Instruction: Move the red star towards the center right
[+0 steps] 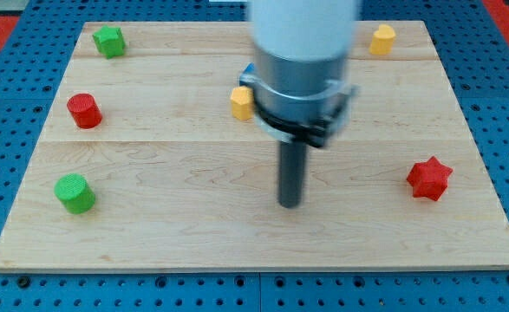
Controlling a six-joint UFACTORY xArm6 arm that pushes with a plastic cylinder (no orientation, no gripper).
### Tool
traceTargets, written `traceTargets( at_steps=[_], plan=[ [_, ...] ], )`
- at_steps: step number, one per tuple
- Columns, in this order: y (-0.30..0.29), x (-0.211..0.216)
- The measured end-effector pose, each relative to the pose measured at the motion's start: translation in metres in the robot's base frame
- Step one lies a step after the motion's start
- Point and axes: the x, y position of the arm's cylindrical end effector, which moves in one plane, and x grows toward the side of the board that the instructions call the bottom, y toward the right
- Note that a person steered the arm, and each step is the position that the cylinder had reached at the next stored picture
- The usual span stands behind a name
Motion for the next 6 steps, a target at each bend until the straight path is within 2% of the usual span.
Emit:
traceTargets(
  at_steps=[1, 2, 5, 6],
  plan=[
    [0.073, 0.013],
    [0.139, -0.007],
    [0.168, -0.094],
    [0.185, -0.087]
  ],
)
